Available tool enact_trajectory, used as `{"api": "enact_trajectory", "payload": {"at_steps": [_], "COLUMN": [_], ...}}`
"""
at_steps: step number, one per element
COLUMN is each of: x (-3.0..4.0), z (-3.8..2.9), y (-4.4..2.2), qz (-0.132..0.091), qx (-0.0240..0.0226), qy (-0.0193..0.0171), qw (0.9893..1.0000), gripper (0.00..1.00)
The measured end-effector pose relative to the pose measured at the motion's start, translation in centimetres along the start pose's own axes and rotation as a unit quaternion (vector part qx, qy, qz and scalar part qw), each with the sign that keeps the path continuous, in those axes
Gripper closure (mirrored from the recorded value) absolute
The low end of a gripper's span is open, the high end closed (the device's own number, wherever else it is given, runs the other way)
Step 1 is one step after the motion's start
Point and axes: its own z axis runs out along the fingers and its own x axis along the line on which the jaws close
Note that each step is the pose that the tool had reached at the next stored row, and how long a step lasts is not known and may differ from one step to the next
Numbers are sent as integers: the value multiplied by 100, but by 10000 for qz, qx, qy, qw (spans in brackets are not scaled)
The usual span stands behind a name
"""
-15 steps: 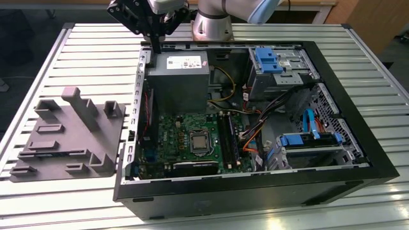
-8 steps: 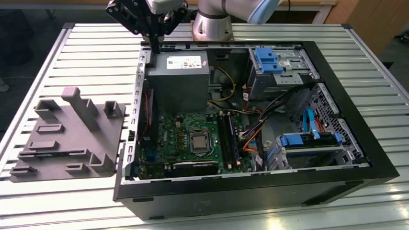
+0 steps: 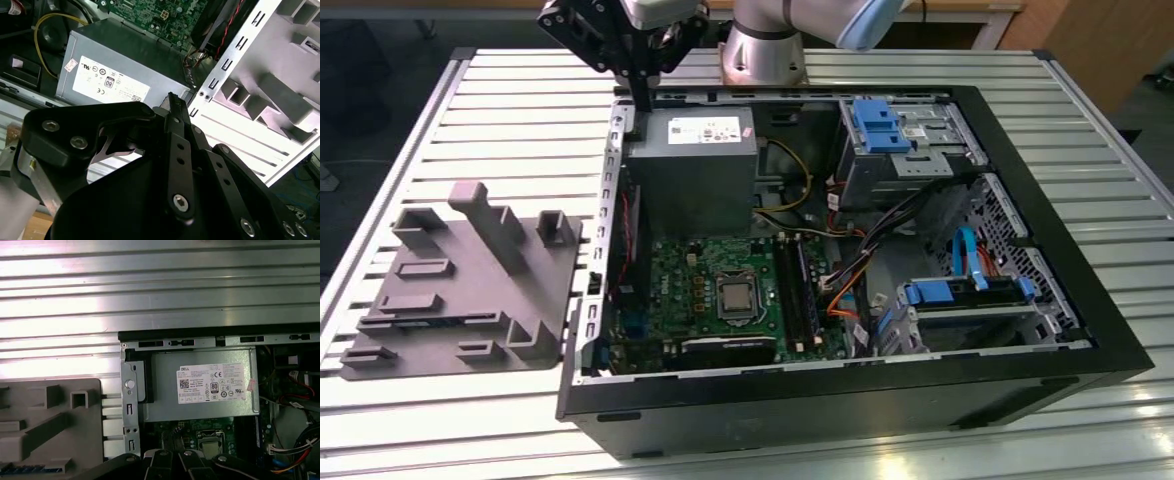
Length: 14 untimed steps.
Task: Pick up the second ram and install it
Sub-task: 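Reach for the second ram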
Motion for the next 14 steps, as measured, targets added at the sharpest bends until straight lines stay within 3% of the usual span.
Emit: {"api": "enact_trajectory", "payload": {"at_steps": [14], "x": [54], "z": [-2], "y": [-4], "qz": [0], "qx": [0], "qy": [0], "qw": [10000], "gripper": [89]}}
